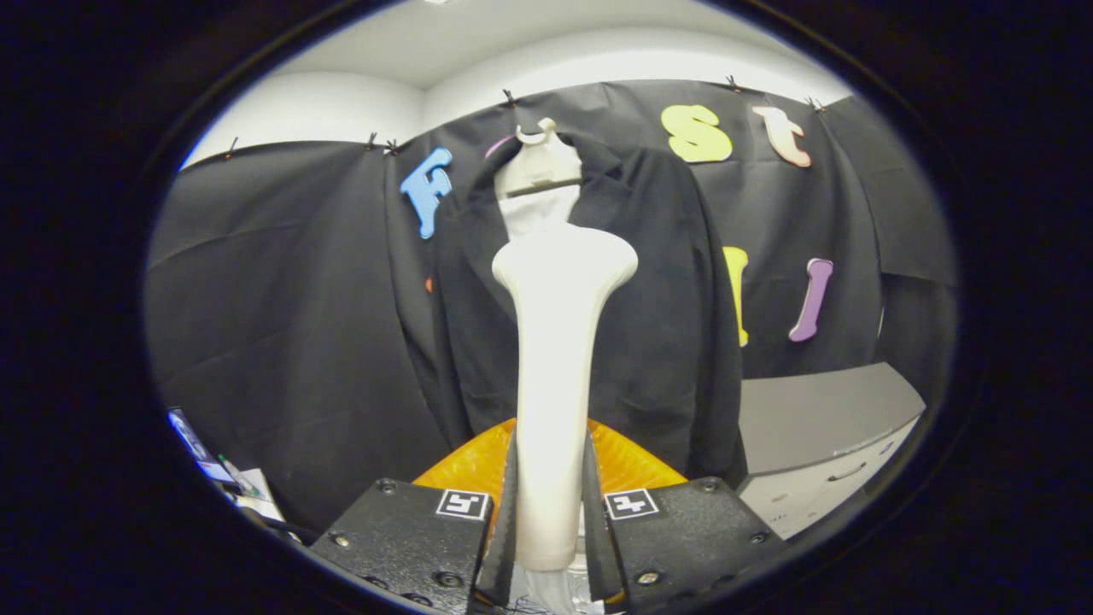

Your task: Iron the clothes twice with a garment steamer, once on the left side and once on the right side.

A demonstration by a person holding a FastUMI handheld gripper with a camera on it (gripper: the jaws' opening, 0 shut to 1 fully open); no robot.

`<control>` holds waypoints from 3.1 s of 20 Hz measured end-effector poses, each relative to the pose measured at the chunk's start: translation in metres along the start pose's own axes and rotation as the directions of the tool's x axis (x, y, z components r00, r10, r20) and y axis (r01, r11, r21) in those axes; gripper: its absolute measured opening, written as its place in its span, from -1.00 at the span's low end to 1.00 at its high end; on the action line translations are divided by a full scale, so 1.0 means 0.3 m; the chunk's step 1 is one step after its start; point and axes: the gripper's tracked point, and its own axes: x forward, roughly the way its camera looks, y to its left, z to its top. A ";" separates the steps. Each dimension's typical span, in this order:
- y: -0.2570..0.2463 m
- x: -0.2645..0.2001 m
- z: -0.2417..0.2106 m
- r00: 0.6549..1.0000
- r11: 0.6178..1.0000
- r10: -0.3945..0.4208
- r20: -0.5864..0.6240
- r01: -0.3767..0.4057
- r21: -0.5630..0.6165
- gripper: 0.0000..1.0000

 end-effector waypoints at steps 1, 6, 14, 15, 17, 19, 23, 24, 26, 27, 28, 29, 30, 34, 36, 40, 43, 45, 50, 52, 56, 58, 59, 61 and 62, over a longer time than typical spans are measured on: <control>0.034 0.003 0.034 1.000 1.000 0.008 0.014 -0.007 -0.010 -0.27; 0.205 0.083 0.172 0.995 0.998 0.051 0.080 -0.047 -0.051 -0.27; 0.400 0.266 0.270 0.992 0.991 0.084 0.095 -0.074 -0.112 -0.28; 0.415 0.287 0.263 0.992 0.990 0.087 0.090 -0.076 -0.119 -0.28; 0.425 0.327 0.249 0.994 0.989 0.078 0.078 -0.067 -0.131 -0.28; 0.424 0.361 0.228 0.996 0.989 0.064 0.063 -0.055 -0.138 -0.28; 0.392 0.410 0.154 0.999 0.989 0.052 0.017 -0.049 -0.138 -0.28; 0.380 0.414 0.134 0.999 0.989 0.046 0.005 -0.045 -0.140 -0.27; 0.362 0.421 0.086 0.999 0.990 0.043 -0.022 -0.046 -0.134 -0.28; 0.350 0.418 0.065 0.999 0.991 0.040 -0.033 -0.044 -0.130 -0.27; 0.339 0.414 0.045 0.999 0.991 0.038 -0.040 -0.042 -0.128 -0.28; 0.331 0.412 0.029 0.998 0.992 0.034 -0.048 -0.040 -0.124 -0.27; 0.322 0.405 0.004 0.998 0.992 0.034 -0.059 -0.040 -0.118 -0.27; 0.302 0.393 -0.065 0.995 0.993 0.033 -0.097 -0.043 -0.112 -0.27; 0.292 0.387 -0.098 0.993 0.993 0.029 -0.112 -0.041 -0.108 -0.27; 0.277 0.377 -0.148 0.989 0.995 0.026 -0.142 -0.039 -0.092 -0.28; 0.267 0.370 -0.186 0.986 0.996 0.024 -0.165 -0.038 -0.087 -0.28; 0.253 0.368 -0.221 0.983 0.996 0.023 -0.181 -0.038 -0.084 -0.28; 0.213 0.379 -0.310 0.971 0.997 0.010 -0.237 -0.026 -0.067 -0.28; 0.199 0.376 -0.344 0.968 0.998 0.005 -0.252 -0.023 -0.067 -0.28; 0.181 0.377 -0.416 0.958 0.997 0.003 -0.285 -0.023 -0.067 -0.28; 0.163 0.365 -0.464 0.952 0.998 0.002 -0.307 -0.023 -0.064 -0.28; 0.158 0.359 -0.482 0.948 0.998 0.002 -0.318 -0.023 -0.063 -0.28; 0.152 0.353 -0.523 0.940 0.998 0.001 -0.341 -0.024 -0.064 -0.28; 0.150 0.355 -0.549 0.936 0.998 0.000 -0.352 -0.025 -0.066 -0.28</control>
